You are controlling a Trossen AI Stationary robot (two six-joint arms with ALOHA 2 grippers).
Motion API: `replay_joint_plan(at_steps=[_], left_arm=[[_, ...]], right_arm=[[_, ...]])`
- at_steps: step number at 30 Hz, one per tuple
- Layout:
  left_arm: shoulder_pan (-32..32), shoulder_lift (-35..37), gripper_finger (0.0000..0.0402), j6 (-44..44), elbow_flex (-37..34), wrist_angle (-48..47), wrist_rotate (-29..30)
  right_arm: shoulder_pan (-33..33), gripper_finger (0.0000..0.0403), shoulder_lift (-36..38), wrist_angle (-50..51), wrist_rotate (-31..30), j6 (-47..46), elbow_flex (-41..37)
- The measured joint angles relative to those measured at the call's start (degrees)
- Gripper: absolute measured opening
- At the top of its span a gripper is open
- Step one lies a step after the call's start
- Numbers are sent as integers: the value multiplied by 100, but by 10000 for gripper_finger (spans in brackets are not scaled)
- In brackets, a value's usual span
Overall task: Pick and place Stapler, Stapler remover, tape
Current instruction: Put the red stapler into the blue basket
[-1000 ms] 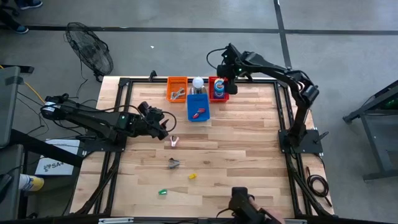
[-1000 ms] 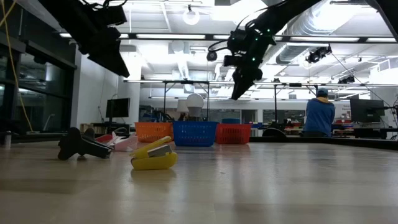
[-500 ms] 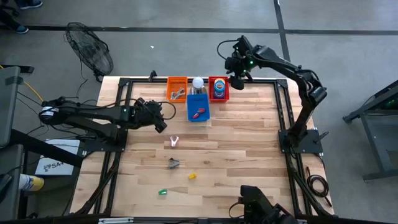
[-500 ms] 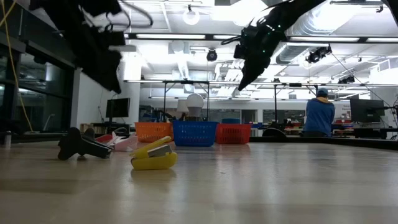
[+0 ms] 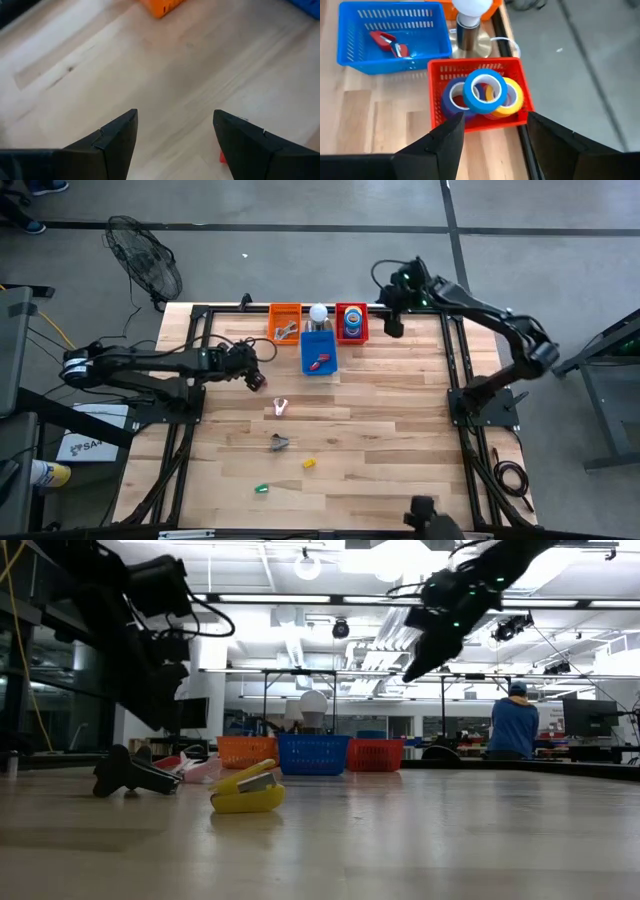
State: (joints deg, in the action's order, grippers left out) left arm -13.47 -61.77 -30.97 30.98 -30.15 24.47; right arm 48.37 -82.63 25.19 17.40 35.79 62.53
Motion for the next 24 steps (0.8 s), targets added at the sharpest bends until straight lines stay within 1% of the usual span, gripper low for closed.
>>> replay_joint_plan(at_steps=[3,7,11,14,16,19,24], left_arm=[[-101,-143,255,-38,-40,55,-46],[-122,-477,255,-39,-40,219,-201],[-117,-831,255,-39,-40,362,-596],[-117,-902,255,-42,-37,475,-912],[-117,-900,255,-8,-37,546,-1013],[-117,-899,255,187,-35,606,-1182],[-117,-899,255,337,-35,676,-1237]], right_arm=[[-108,208,551,-760,-165,-143,-745],[-291,208,1218,-1764,-121,-498,-1618],[-505,208,1718,-2354,-77,-740,-2305],[-655,208,2015,-2490,-249,-776,-2592],[-742,208,2149,-2562,-401,-890,-2736],[-820,208,2258,-2588,-407,-1026,-2880],[-910,208,2268,-2526,-421,-1036,-2982]])
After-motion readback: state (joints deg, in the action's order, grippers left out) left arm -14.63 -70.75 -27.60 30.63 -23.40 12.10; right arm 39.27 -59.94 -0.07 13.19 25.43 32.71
